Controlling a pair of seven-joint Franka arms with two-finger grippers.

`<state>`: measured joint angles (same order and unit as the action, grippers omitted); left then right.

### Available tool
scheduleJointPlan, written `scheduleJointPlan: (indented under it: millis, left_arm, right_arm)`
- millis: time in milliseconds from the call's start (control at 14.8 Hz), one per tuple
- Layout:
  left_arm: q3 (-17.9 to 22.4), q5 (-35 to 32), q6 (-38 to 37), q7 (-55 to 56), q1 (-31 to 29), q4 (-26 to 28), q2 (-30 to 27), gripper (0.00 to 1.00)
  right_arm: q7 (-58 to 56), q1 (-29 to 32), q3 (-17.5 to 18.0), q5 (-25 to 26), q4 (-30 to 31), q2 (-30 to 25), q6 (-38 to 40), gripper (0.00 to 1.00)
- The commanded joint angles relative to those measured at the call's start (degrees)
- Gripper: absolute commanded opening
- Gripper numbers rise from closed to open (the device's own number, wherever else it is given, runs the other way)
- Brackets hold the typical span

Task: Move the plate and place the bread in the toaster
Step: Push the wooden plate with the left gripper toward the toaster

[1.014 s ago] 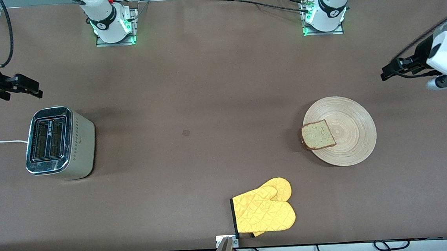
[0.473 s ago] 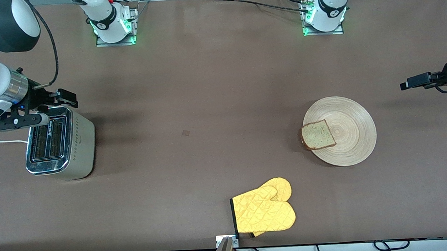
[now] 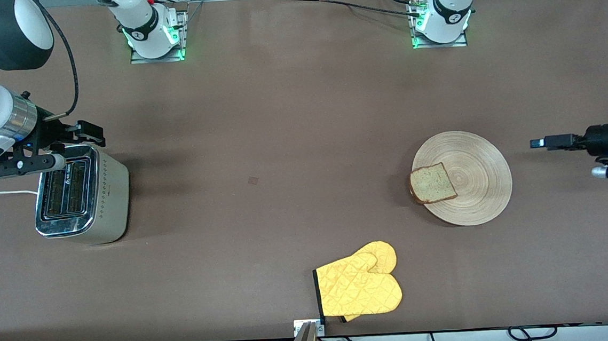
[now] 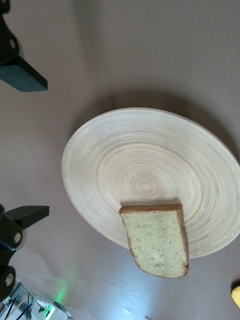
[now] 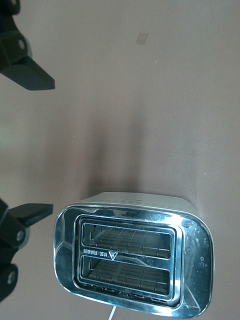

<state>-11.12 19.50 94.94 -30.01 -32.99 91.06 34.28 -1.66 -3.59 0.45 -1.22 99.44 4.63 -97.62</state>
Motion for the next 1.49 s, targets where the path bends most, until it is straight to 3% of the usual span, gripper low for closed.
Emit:
scheduleJointPlan:
  millis: [0, 338, 744, 947, 1082, 1420]
  left_arm:
    - [-0.4, 1.9, 2.2, -7.1, -0.7, -4.9, 5.9, 1.0]
    - [-0.4, 7.7, 3.0, -7.3, -0.5, -4.8, 10.8, 1.0]
    - [-0.4, 9.1, 3.9, -7.3, -0.5, -4.2, 13.3, 0.96]
    - [-0.4, 9.9, 3.8, -7.3, -0.5, -4.1, 13.5, 0.78]
    - [-0.4, 9.8, 3.3, -7.3, -0.2, -4.1, 13.4, 0.57]
    - [-0.7, 10.0, 2.7, -7.2, -0.1, -4.2, 13.4, 0.2]
  right_arm:
    - [0.7, 0.1, 0.0, -0.9, 0.5, -0.8, -0.3, 1.0]
    - [0.7, -2.7, 0.0, -0.9, 0.5, 0.6, -3.4, 1.0]
    - [0.8, -5.8, 0.1, -1.1, 0.5, 4.6, -9.1, 1.0]
    - [0.8, -8.0, 0.0, -1.1, 0.6, 5.0, -10.7, 1.0]
    - [4.4, -8.6, 0.1, -1.0, 0.3, 4.6, -10.9, 1.0]
    - [5.8, -10.6, 0.0, -1.1, 0.5, 4.6, -12.4, 1.0]
